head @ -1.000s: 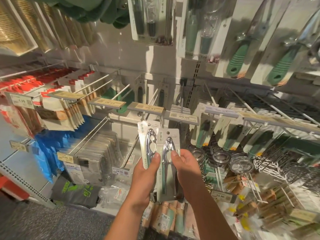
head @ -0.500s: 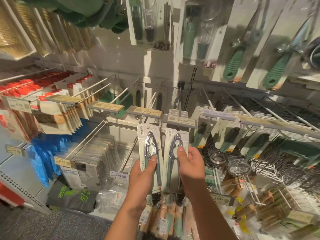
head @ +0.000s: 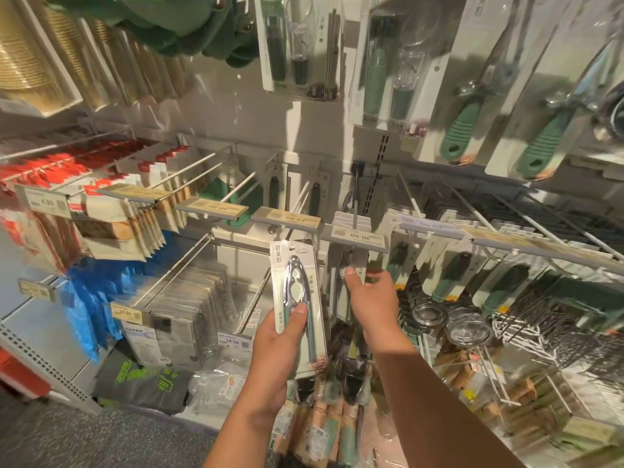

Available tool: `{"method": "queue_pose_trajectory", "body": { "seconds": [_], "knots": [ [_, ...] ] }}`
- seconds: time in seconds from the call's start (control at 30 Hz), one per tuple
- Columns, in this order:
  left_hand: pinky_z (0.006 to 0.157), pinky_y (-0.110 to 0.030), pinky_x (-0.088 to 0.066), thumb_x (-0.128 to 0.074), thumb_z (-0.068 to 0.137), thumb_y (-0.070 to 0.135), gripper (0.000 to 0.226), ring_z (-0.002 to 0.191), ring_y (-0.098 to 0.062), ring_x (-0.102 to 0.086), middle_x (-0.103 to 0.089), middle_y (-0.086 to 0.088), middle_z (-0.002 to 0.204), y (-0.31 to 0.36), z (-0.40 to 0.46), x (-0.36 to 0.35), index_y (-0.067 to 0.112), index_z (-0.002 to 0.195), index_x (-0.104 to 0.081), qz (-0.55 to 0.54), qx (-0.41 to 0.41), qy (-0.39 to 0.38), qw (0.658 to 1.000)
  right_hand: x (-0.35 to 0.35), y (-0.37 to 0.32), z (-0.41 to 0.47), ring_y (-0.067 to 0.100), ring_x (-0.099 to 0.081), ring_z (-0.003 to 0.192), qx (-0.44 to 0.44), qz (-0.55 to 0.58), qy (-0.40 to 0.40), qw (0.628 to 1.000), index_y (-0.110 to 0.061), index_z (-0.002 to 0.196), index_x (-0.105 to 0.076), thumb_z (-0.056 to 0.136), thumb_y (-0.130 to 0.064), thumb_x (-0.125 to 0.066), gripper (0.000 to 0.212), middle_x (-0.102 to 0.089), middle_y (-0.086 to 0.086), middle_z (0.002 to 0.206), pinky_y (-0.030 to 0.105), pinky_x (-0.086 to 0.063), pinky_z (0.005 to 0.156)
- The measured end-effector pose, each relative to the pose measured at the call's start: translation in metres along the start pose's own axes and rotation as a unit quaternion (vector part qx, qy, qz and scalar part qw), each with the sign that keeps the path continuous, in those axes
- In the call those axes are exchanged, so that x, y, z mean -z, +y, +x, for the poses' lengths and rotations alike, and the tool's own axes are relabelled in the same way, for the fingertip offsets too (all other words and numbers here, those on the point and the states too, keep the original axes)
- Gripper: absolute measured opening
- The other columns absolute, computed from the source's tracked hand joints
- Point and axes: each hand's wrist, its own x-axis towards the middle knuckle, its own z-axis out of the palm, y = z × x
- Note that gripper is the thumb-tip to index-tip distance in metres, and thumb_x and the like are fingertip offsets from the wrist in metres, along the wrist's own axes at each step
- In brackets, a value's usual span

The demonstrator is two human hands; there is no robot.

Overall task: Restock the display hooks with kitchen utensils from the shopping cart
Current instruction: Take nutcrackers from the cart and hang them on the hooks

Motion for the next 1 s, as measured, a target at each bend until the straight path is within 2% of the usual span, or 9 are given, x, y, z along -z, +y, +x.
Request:
{"method": "queue_pose_trajectory", "body": {
  "seconds": [0.1,0.17,0.3,0.4,0.53,0.7,0.77,0.9,1.0],
  "knots": [
    [0.082,-0.020,-0.049,-0.066,0.100,0.031,0.016,0.096,0.005,-0.072,-0.079,0.017,0.104,0.001,-0.002,0.000,0.029,0.115,-0.071,-0.013,0.004,0.004,1.000,0.000,0.010,-0.002,0.026,-0.050,0.127,-0.023,0.037,0.004,0.999,-0.013,0.142,-0.040,0.096,-0.048,-0.067,0.063,-0.048,0.008,0.144,0.040,-0.042,0.106],
    [0.080,-0.019,-0.049,-0.066,0.100,0.031,0.014,0.094,0.006,-0.072,-0.079,0.017,0.103,0.001,-0.003,0.000,0.030,0.114,-0.070,-0.016,0.007,0.001,1.000,0.001,0.015,-0.008,0.022,-0.051,0.123,-0.024,0.045,0.014,0.999,-0.016,0.142,-0.040,0.096,-0.049,-0.067,0.062,-0.047,0.005,0.142,0.045,-0.043,0.109],
    [0.087,-0.026,-0.051,-0.067,0.099,0.030,0.018,0.101,-0.002,-0.073,-0.079,0.011,0.106,0.000,-0.004,0.000,0.026,0.117,-0.070,-0.015,0.012,-0.007,1.000,0.002,0.012,-0.027,0.013,-0.063,0.096,0.002,0.078,-0.005,0.997,-0.017,0.116,-0.057,0.098,-0.040,-0.066,0.031,-0.065,0.000,0.113,0.033,-0.050,0.086],
    [0.095,-0.033,-0.054,-0.070,0.097,0.026,0.021,0.104,-0.011,-0.075,-0.080,0.004,0.108,-0.002,-0.004,0.000,0.023,0.119,-0.070,-0.006,0.012,-0.012,1.000,0.000,0.003,-0.041,0.014,-0.065,0.088,0.029,0.085,-0.067,0.994,-0.020,0.106,-0.065,0.100,-0.037,-0.064,0.018,-0.069,-0.002,0.095,0.032,-0.053,0.083],
    [0.101,-0.050,-0.055,-0.073,0.096,0.020,0.023,0.103,-0.024,-0.076,-0.080,-0.004,0.107,-0.008,-0.002,0.001,0.020,0.119,-0.072,0.015,0.013,-0.019,1.000,-0.002,-0.006,-0.052,0.007,-0.066,0.087,0.046,0.082,-0.125,0.988,-0.020,0.110,-0.067,0.101,-0.033,-0.064,0.016,-0.071,-0.004,0.097,0.028,-0.054,0.082],
    [0.099,-0.053,-0.057,-0.077,0.092,0.014,0.028,0.100,-0.025,-0.077,-0.080,-0.005,0.104,-0.011,-0.002,0.003,0.021,0.118,-0.072,0.040,0.004,-0.018,0.999,-0.004,-0.004,-0.057,0.015,-0.064,0.082,0.049,0.083,-0.149,0.984,-0.018,0.105,-0.065,0.099,-0.035,-0.067,0.019,-0.070,-0.001,0.093,0.024,-0.051,0.073],
    [0.100,-0.054,-0.056,-0.079,0.090,0.013,0.030,0.102,-0.024,-0.077,-0.080,-0.004,0.105,-0.012,-0.001,0.002,0.022,0.118,-0.072,0.046,0.005,-0.018,0.999,-0.004,-0.001,-0.058,0.021,-0.068,0.087,0.054,0.088,-0.156,0.982,-0.019,0.103,-0.067,0.099,-0.033,-0.068,0.015,-0.074,0.001,0.096,0.029,-0.055,0.080],
    [0.101,-0.055,-0.056,-0.081,0.088,0.011,0.032,0.102,-0.026,-0.077,-0.080,-0.004,0.105,-0.012,0.001,0.000,0.022,0.118,-0.073,0.041,0.008,-0.023,0.999,-0.002,0.000,-0.059,0.012,-0.071,0.104,0.066,0.125,-0.165,0.976,-0.020,0.111,-0.066,0.101,-0.023,-0.066,0.010,-0.077,-0.004,0.107,0.031,-0.055,0.092],
    [0.101,-0.054,-0.056,-0.080,0.088,0.011,0.033,0.102,-0.026,-0.077,-0.080,-0.005,0.105,-0.011,-0.001,-0.004,0.020,0.118,-0.072,0.036,0.005,-0.028,0.999,0.001,-0.001,-0.061,0.019,-0.070,0.108,0.075,0.140,-0.154,0.975,-0.021,0.109,-0.065,0.101,-0.028,-0.065,0.011,-0.076,-0.001,0.109,0.039,-0.055,0.095]
  ]
}}
